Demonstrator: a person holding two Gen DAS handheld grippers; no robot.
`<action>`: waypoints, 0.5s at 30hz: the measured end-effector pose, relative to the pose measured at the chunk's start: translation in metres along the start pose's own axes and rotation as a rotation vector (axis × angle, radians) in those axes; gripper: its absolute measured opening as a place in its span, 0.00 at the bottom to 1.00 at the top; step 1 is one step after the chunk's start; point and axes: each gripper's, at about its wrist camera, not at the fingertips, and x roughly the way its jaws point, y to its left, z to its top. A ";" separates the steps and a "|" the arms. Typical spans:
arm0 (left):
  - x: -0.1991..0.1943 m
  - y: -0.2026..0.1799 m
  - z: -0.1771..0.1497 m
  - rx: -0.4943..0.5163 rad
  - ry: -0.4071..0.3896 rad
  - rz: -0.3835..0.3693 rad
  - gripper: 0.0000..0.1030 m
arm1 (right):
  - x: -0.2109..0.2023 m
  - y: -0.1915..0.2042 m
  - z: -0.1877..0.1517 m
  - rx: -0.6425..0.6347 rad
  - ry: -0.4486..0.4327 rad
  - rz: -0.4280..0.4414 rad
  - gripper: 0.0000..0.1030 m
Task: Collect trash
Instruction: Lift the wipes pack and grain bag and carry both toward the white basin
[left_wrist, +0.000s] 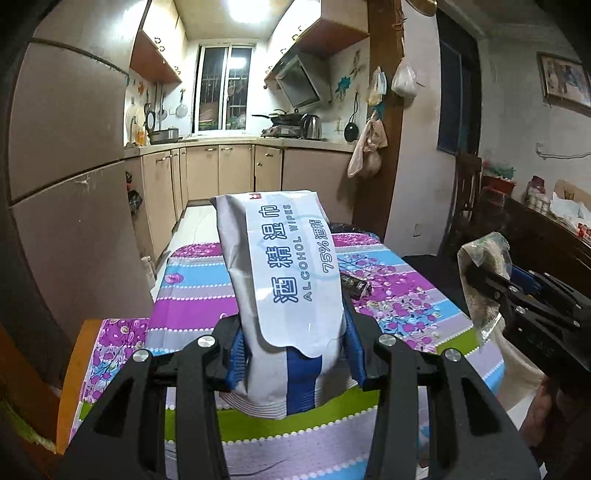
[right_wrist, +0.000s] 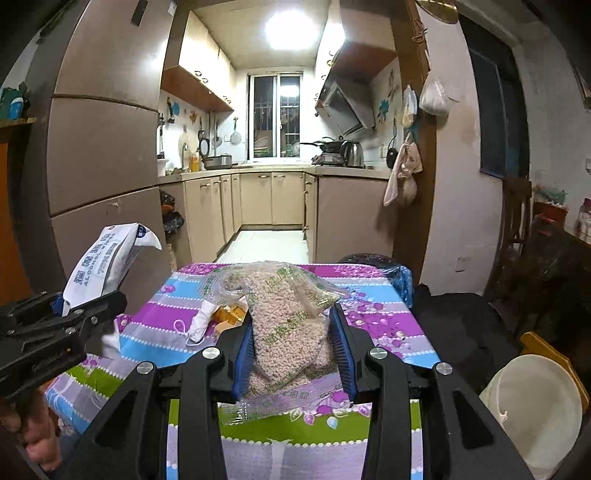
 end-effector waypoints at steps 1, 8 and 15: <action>0.000 -0.001 0.001 0.001 -0.001 -0.001 0.40 | -0.002 -0.001 0.001 0.001 0.000 -0.001 0.38; 0.000 -0.010 0.003 0.006 -0.008 -0.004 0.40 | -0.015 -0.008 0.004 0.005 -0.008 -0.019 0.38; -0.003 -0.024 0.007 0.017 -0.018 -0.021 0.40 | -0.028 -0.019 0.011 0.017 -0.010 -0.032 0.38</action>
